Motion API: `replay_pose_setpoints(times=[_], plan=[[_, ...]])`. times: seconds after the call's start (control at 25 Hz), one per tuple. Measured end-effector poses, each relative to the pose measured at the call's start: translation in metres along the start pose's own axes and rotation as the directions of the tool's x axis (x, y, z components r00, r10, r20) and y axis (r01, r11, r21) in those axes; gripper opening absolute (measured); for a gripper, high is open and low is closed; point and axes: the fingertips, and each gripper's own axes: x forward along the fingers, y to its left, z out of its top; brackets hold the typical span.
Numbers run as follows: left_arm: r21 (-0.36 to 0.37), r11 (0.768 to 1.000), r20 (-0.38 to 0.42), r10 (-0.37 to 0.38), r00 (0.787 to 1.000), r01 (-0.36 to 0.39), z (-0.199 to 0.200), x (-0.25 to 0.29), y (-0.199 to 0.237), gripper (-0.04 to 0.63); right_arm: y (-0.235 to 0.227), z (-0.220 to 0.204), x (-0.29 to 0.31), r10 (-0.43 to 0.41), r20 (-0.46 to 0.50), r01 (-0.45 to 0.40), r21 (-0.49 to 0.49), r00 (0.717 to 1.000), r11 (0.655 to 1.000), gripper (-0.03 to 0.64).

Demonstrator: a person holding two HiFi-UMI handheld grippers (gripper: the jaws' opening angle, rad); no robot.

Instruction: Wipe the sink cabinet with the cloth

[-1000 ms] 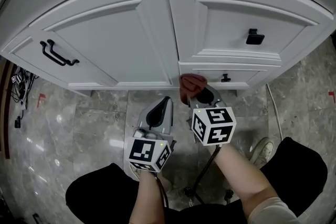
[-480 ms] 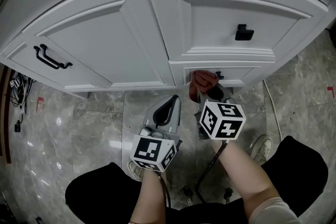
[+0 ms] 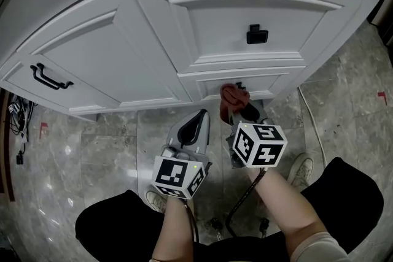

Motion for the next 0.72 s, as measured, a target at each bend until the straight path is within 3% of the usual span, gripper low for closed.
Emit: replay_pose_setpoints(times=[0.44,0.72], plan=[[0.013,0.999,-0.015,-0.035,0.999,0.035,-0.003,0.012,-0.019,0.0,-0.044,0.02,-0.022,-0.117,0.068,0.117,0.008,0.991,0.993,0.08],[0.01,0.999,-0.03,-0.03,0.999,0.031,-0.009,0.014,-0.017,0.0,-0.047,0.029,-0.011,-0.104,0.078,0.104,0.002,0.991,0.995,0.078]])
